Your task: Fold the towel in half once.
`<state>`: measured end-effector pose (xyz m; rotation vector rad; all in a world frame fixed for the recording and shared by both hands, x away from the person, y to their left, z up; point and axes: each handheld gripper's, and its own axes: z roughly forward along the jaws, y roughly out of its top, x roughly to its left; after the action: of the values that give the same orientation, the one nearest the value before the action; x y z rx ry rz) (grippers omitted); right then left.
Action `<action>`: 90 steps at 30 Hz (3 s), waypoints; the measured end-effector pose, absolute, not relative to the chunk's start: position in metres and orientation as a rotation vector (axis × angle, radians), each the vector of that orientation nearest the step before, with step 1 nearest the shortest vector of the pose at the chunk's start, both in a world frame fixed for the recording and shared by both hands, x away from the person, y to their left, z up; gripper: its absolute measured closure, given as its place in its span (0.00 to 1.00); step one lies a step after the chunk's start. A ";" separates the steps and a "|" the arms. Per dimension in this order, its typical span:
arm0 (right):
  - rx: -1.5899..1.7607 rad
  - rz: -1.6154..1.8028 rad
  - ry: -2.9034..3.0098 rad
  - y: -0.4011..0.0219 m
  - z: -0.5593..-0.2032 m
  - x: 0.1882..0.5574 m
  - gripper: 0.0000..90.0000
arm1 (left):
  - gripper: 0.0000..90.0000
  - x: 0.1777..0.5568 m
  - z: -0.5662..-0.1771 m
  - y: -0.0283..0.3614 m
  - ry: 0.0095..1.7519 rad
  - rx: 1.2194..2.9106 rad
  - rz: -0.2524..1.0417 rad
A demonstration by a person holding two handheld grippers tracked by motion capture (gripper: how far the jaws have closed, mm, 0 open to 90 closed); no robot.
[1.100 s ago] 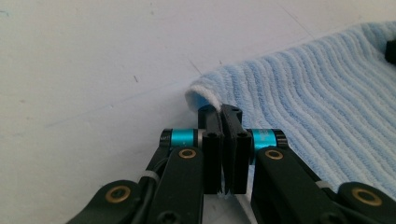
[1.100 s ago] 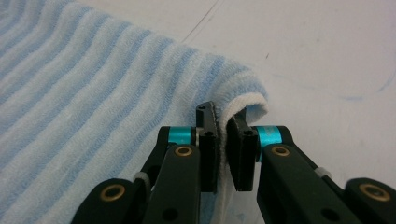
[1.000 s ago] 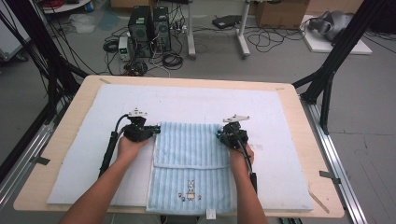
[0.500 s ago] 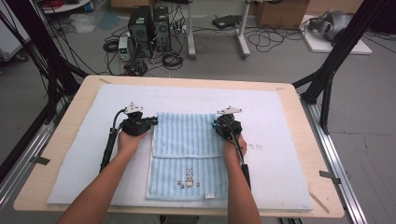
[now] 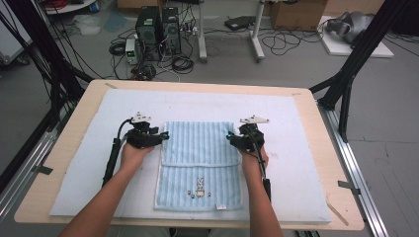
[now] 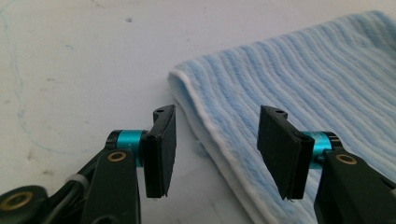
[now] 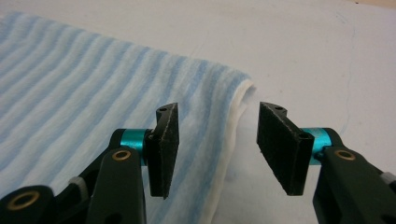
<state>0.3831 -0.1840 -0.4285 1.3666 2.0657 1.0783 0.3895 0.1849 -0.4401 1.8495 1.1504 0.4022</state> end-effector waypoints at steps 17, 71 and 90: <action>1.216 1.133 2.176 -0.196 -0.422 0.328 0.59 | 0.53 0.336 -0.439 0.186 0.999 1.847 0.294; 1.019 1.111 2.362 -0.194 -0.419 0.245 0.95 | 0.91 0.249 -0.435 0.197 0.822 1.866 0.201; 1.004 1.138 2.413 -0.198 -0.427 0.199 0.93 | 0.90 0.211 -0.450 0.205 0.802 1.886 0.104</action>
<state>0.1986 -0.1979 -0.4265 1.0041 2.4133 1.1380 0.2115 0.2049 -0.4498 1.8861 0.8021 0.1041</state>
